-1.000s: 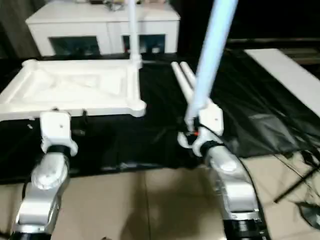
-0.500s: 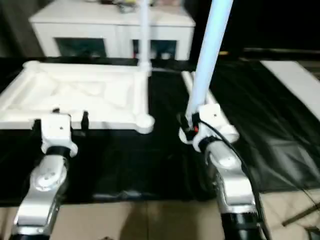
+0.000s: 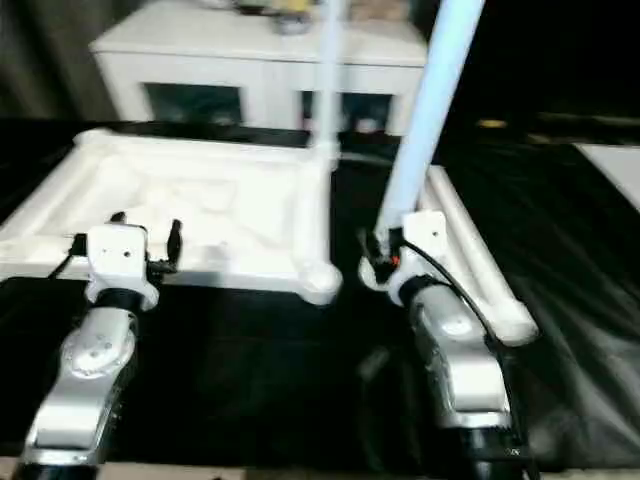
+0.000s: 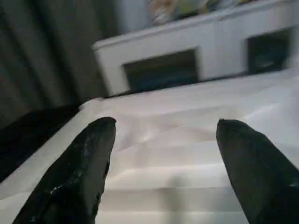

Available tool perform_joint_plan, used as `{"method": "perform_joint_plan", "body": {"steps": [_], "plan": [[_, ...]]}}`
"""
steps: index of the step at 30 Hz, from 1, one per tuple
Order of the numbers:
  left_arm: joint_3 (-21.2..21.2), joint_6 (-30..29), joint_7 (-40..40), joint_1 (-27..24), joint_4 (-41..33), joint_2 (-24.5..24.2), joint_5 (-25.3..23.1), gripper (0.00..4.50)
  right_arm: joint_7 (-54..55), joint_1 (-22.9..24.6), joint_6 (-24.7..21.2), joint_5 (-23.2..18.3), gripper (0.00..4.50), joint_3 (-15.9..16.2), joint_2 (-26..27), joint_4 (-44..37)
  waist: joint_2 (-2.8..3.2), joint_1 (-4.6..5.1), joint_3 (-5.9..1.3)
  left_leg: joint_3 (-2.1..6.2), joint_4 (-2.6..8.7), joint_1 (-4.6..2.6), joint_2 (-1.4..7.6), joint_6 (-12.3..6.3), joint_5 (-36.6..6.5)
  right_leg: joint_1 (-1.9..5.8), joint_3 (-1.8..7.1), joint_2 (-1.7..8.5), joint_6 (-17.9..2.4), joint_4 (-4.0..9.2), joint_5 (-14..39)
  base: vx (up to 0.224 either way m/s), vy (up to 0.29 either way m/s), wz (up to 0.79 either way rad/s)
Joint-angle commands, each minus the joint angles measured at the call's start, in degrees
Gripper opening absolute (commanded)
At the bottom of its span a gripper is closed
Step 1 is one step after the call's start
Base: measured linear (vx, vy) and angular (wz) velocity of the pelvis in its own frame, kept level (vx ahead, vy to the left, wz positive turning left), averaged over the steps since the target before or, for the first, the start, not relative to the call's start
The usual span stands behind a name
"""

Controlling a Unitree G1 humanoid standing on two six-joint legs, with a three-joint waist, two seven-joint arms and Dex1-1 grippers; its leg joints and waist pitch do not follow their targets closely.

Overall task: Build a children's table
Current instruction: Move to table

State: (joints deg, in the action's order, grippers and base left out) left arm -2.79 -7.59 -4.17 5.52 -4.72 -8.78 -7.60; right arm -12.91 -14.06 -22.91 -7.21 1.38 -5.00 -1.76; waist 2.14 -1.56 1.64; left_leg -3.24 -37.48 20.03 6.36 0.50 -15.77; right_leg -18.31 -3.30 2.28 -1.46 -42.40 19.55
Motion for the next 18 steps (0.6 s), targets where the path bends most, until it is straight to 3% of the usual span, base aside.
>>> {"method": "perform_joint_plan", "body": {"steps": [1,2,3,4,5,6,7,8,9,10,11,12,13,14,15,16,17,18], "plan": [[1.31,0.21,0.65,0.97,-0.40,0.81,0.19,3.82,0.64,0.38,0.33,0.06,1.86,-1.75,-1.22,-0.90,1.36,1.61,-3.28,6.28,6.52,-7.74,8.66,-20.88,6.09,-7.07,-0.41,1.20,5.69,-1.03,-0.35,0.152,0.062,0.02],[1.38,0.25,0.83,1.07,-0.22,0.76,0.26,3.82,0.63,0.59,0.35,0.38,1.86,-1.62,-1.15,-1.14,0.97,1.33,-3.05,5.57,7.10,-7.38,8.54,-21.39,6.04,-7.50,-0.34,1.42,6.23,-1.18,-1.86,0.127,0.038,0.02],[1.44,0.29,0.97,1.10,-0.11,0.71,0.30,3.82,0.59,0.76,0.37,0.64,1.86,-1.55,-1.07,-1.33,0.47,1.12,-2.46,3.70,7.91,-6.59,7.75,-21.89,4.71,-8.08,0.07,2.02,5.30,-0.16,-5.77,0.127,0.038,0.02],[1.71,0.32,1.78,1.26,0.13,0.50,0.65,3.82,0.44,1.04,0.21,0.75,1.86,-1.51,-1.11,-1.90,-1.59,0.94,-2.06,1.31,8.00,-5.51,5.34,-19.62,-1.34,-6.01,1.60,3.34,1.44,4.95,-10.13,0.121,-0.017,0.00],[1.81,0.59,4.34,1.42,0.35,0.46,3.07,3.82,0.24,1.09,0.08,0.54,1.86,-1.64,-1.31,-2.36,-3.33,0.55,-2.31,-0.11,5.68,-5.13,2.89,-17.15,-4.71,-4.52,3.78,5.28,-0.67,8.31,-10.82,0.117,-0.072,0.12],[1.86,0.79,6.17,1.53,0.49,0.44,4.86,3.82,0.11,1.11,-0.01,0.38,1.86,-1.74,-1.46,-2.63,-4.97,-2.18,-1.50,-3.00,-1.52,-1.13,-2.60,-11.52,-8.35,0.87,10.97,10.74,-4.52,14.90,7.18,0.117,-0.072,0.12],[2.42,0.20,10.08,1.73,0.85,-0.31,7.35,3.82,-0.18,0.98,-0.01,0.16,1.86,-2.04,-1.74,-2.71,-4.22,-2.87,-3.20,-0.85,-3.67,1.38,-0.63,-5.78,-1.49,4.39,12.92,12.90,-12.44,12.83,5.66,0.125,-0.053,0.19],[2.60,0.19,10.96,1.79,0.98,-0.58,7.75,3.82,-0.25,0.94,0.00,0.12,1.86,-2.12,-1.80,-2.71,-4.51,-3.16,-2.65,-0.26,-2.99,2.56,-0.22,-3.63,2.57,4.71,12.11,11.92,-13.79,11.66,-2.02,0.116,-0.014,0.08],[2.75,0.75,13.95,2.01,1.54,-1.30,9.30,3.82,-0.31,0.72,0.19,0.01,1.86,-2.27,-2.16,-2.55,-3.82,-3.13,-2.66,0.13,-1.90,3.37,0.70,0.02,10.54,4.19,10.07,9.86,-16.41,9.18,-25.16,0.116,-0.014,0.08],[3.27,2.40,20.01,2.46,2.38,-3.02,12.07,3.82,-1.05,0.34,0.19,-0.85,1.86,-2.63,-2.77,-2.49,-2.45,-3.24,-2.91,-0.25,2.34,3.05,1.87,1.33,18.65,2.87,6.50,6.13,-15.14,6.79,-40.73,0.000,0.000,0.00],[3.60,3.14,22.74,2.62,2.64,-3.86,13.24,3.82,-1.59,0.23,0.08,-1.42,1.86,-2.81,-2.99,-2.55,-1.09,-3.13,-3.21,-0.35,4.11,2.23,2.81,1.34,24.55,1.38,4.74,4.17,-13.02,5.68,-43.21,0.000,0.000,0.00],[3.76,3.15,25.97,2.99,3.06,-4.84,14.74,4.11,-2.36,0.13,0.13,-1.88,1.86,-2.83,-3.40,-2.68,0.72,-2.22,-3.83,0.58,2.63,0.11,5.15,0.59,32.14,-1.52,3.65,1.83,-9.99,4.56,-38.00,0.000,0.000,0.00],[3.71,1.87,29.93,3.71,3.67,-5.85,16.89,4.11,-3.50,0.03,0.36,-2.10,1.86,-2.65,-4.13,-2.86,0.33,-1.53,-3.87,0.99,2.11,-1.54,6.09,1.10,37.00,-2.99,3.72,2.47,-9.00,5.22,-31.14,0.000,0.000,0.00],[3.71,1.65,30.53,3.83,3.77,-6.01,17.19,4.18,-3.69,0.02,0.39,-2.13,1.86,-2.62,-4.24,-2.89,0.20,-1.66,-3.80,0.46,2.24,-1.49,5.58,1.52,34.97,-2.68,3.84,2.95,-9.06,5.92,-29.00,0.026,0.058,0.02],[3.94,1.55,32.09,4.21,4.13,-6.62,17.56,4.18,-4.28,0.00,0.30,-2.37,1.86,-2.60,-4.54,-3.03,-0.16,-1.67,-3.41,-0.23,2.64,-0.87,5.06,2.08,30.88,-2.16,4.04,3.32,-9.49,6.55,-27.37,0.026,0.058,0.02],[5.36,1.07,39.82,6.01,5.71,-9.44,19.53,4.23,-6.75,-0.08,0.03,-3.31,1.86,-2.60,-5.98,-3.63,-0.66,-2.24,-2.31,-1.64,4.39,0.32,4.63,4.31,10.32,-1.08,4.79,4.42,-10.35,8.12,-17.36,0.000,0.000,0.00],[5.53,1.04,40.63,6.19,5.87,-9.74,19.74,4.36,-6.99,-0.09,0.01,-3.40,1.86,-2.60,-6.13,-3.70,-0.60,-2.41,-2.16,-1.91,4.89,0.18,4.86,5.09,4.00,-1.03,5.03,4.72,-10.43,8.40,-13.31,-0.070,0.023,0.06],[6.51,0.81,43.31,7.40,6.91,-10.95,19.65,4.45,-8.15,-0.26,-0.34,-4.04,1.86,-2.82,-6.89,-3.85,-0.33,-1.99,-1.65,-2.17,5.97,-0.06,5.37,6.13,-5.47,-1.11,5.05,4.85,-10.55,8.82,-6.49,-0.070,0.023,0.06]]}}
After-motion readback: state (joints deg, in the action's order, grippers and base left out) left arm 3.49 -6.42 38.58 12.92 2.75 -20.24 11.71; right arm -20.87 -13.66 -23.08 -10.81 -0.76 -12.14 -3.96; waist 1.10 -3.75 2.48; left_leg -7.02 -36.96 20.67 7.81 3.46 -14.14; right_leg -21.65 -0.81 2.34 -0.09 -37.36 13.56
